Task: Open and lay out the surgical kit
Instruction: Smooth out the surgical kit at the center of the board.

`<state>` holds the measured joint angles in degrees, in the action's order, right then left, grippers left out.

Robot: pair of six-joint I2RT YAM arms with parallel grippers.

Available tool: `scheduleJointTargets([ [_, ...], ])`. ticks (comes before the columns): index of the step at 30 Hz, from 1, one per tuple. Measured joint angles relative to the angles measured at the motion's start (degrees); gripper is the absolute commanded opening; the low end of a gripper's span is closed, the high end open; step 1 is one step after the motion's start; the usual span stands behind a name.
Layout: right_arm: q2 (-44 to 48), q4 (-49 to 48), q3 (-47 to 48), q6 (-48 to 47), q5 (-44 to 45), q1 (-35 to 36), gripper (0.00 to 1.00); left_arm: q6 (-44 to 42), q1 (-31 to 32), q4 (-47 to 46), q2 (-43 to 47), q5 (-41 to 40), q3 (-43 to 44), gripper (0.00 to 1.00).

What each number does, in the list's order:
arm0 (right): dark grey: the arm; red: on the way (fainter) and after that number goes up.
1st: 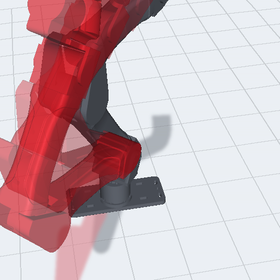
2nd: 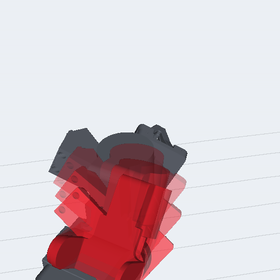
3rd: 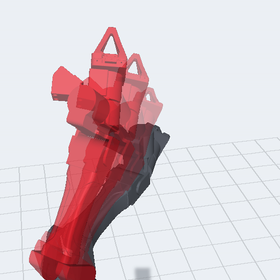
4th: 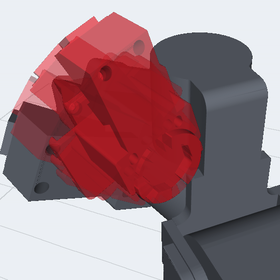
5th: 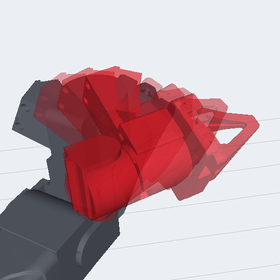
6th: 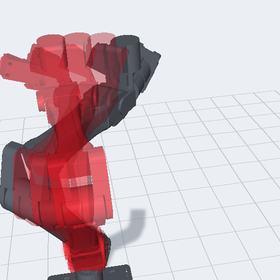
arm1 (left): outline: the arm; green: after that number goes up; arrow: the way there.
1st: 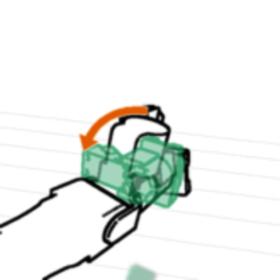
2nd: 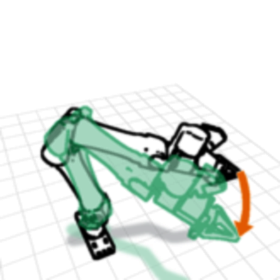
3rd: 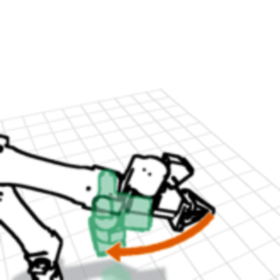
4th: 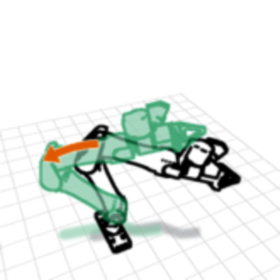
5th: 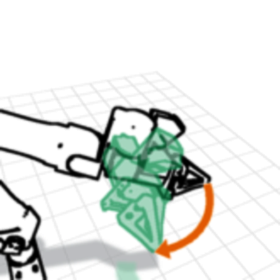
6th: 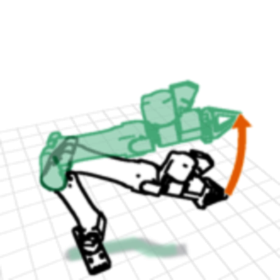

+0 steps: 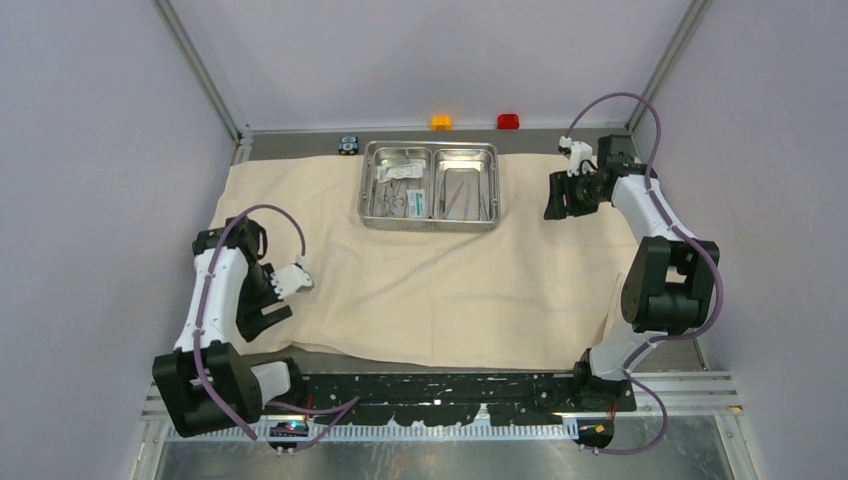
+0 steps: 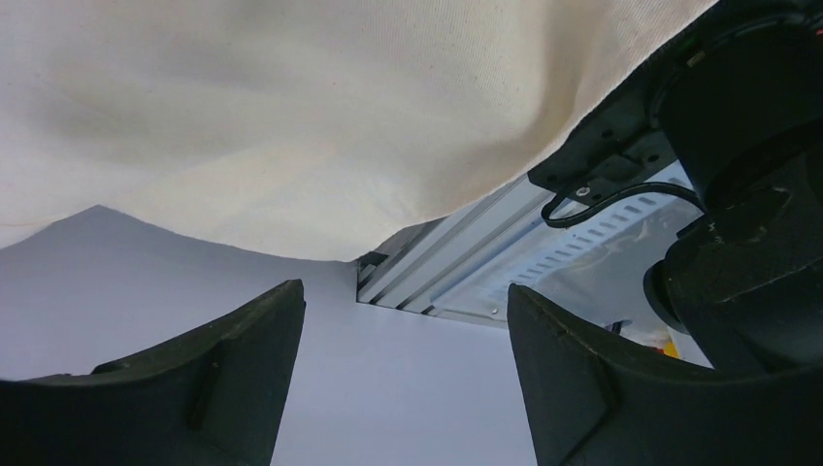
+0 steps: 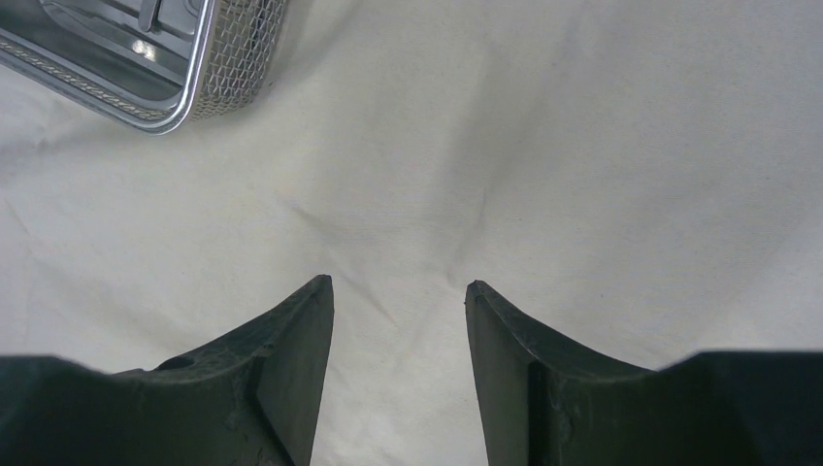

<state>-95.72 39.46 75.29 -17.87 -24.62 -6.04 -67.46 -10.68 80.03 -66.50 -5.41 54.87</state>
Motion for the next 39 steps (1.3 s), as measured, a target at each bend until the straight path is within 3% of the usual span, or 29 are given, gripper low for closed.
scheduleJointTargets([
  [9, -1.4, 0.1, 0.0, -0.1, 0.0, 0.1, 0.57, -3.8, -4.5, -4.1, -5.8, -2.1, -4.1, 0.78],
  [29, -3.4, 2.8, 0.2, -0.3, -0.1, 0.1, 0.57, -7.0, -4.7, -22.3, -3.0, -3.1, -19.7, 0.78],
  [39, -4.6, 3.1, 0.5, -0.3, -0.5, 0.1, 0.54, -8.4, -4.7, -27.6, -0.7, -1.5, -22.5, 0.79],
])
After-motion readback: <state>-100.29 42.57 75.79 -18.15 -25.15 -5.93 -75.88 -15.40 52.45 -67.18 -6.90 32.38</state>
